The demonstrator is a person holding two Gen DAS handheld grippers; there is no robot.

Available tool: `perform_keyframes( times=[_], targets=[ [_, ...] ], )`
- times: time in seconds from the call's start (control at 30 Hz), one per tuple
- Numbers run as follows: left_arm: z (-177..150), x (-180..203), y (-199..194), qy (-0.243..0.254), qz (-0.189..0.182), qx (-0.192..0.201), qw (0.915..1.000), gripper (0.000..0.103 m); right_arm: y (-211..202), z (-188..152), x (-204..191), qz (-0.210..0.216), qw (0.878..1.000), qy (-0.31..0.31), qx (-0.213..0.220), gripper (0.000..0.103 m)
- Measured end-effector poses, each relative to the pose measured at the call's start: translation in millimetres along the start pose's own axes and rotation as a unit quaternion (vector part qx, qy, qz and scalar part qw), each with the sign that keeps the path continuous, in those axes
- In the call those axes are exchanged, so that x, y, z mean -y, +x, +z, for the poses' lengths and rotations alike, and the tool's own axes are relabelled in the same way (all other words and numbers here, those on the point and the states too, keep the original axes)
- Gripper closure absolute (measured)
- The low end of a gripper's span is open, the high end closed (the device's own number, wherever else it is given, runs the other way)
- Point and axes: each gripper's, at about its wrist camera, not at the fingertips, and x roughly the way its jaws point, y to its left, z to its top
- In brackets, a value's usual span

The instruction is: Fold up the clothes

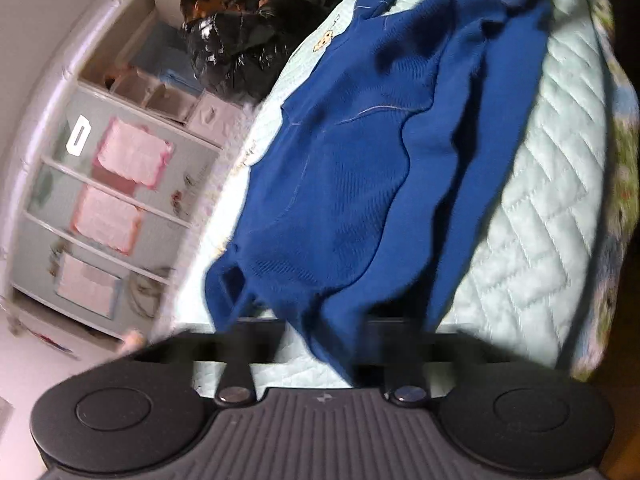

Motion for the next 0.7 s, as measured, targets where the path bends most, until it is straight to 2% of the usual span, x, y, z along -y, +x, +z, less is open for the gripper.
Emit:
perform_keyframes(
  times=[0.1,0.17,0.23,0.3,0.37,0.43,0.6,0.7],
  targets=[
    [2,-19,-1,-0.076,-0.008,0.006,0.9971,0.101,-5,-3,0,-0.004,1.0,0.003,0.005,0.025],
    [-4,-37,-12,-0.139,-0.006,0.016,0.9901,0.101,-10,-5,-1,-0.008,1.0,-0.001,0.009,0.025],
    [-14,-58,-23,-0.211,-0.013,0.019,0.9772,0.101,-17,-6,0,-0.015,1.0,0.0,0.016,0.025],
    [-31,-74,-28,-0.28,-0.02,0.005,0.9599,0.101,-22,-7,3,-0.02,0.999,0.006,0.024,0.025],
    [-51,-79,-27,-0.316,-0.019,-0.02,0.9484,0.101,-25,-9,8,-0.022,0.999,0.016,0.032,0.025],
    [-66,-76,-16,-0.333,-0.054,-0.052,0.94,0.1,-23,-11,9,-0.025,0.999,0.016,0.03,0.025],
    [-62,-61,-11,-0.301,-0.053,-0.058,0.9505,0.099,-20,-12,-4,-0.051,0.998,-0.024,0.022,0.025],
    [-61,-56,-8,-0.288,-0.053,-0.061,0.9543,0.098,-30,-10,-8,-0.042,0.998,-0.029,0.023,0.024]
  ],
)
